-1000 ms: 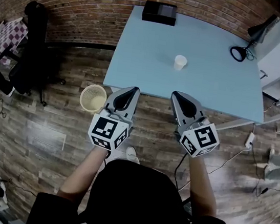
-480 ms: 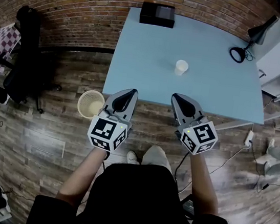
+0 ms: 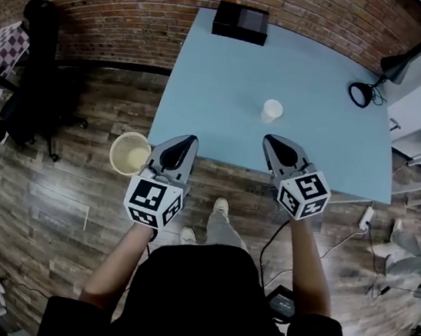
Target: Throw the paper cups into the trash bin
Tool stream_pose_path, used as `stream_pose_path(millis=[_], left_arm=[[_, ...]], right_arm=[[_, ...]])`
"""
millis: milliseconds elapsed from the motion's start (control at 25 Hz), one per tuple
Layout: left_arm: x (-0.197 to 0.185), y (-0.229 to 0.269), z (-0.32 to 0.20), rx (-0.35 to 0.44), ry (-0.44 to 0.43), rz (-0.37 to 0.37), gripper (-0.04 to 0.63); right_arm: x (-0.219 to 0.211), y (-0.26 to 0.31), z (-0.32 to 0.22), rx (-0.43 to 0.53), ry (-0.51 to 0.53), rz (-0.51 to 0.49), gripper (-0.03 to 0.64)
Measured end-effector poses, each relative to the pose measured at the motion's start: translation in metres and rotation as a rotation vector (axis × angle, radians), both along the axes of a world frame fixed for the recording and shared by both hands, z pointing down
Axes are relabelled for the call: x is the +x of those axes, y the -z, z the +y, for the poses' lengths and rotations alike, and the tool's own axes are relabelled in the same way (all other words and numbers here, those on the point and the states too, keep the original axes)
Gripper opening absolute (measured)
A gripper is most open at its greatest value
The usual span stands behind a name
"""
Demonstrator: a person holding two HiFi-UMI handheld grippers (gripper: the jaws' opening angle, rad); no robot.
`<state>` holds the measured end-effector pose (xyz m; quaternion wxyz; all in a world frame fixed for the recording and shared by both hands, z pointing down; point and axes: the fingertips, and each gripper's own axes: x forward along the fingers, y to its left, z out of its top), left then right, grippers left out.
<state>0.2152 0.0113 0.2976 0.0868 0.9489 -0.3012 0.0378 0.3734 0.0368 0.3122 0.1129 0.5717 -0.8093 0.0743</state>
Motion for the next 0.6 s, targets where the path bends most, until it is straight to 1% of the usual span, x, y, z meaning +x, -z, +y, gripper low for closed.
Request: stream_pose_path(millis=[120, 200, 360, 440, 600], left_arm=[[0.007, -0.005, -0.011, -0.013, 0.024, -0.006, 0.005], [0.013, -0.008, -0.020, -0.026, 0.044, -0.009, 0.005], [0.024, -0.015, -0.034, -0.045, 0.081, -0.016, 0.005], [0.028, -0.019, -0.041, -0.056, 0.102, -0.022, 0.005], [0.033, -0.026, -0.054, -0.073, 0.140, -0.036, 0.005]], right_arm=[[0.019, -0.008, -0.018, -0.029, 0.011, 0.000, -0.005], [0.029, -0.016, -0.030, -0.057, 0.036, 0.022, -0.005], [0.041, -0.041, -0.051, -0.128, 0.120, 0.175, -0.005], [0.050, -0.054, -0.062, -0.163, 0.138, 0.218, 0.001], [0.071, -0.079, -0.082, -0.233, 0.160, 0.269, 0.067]])
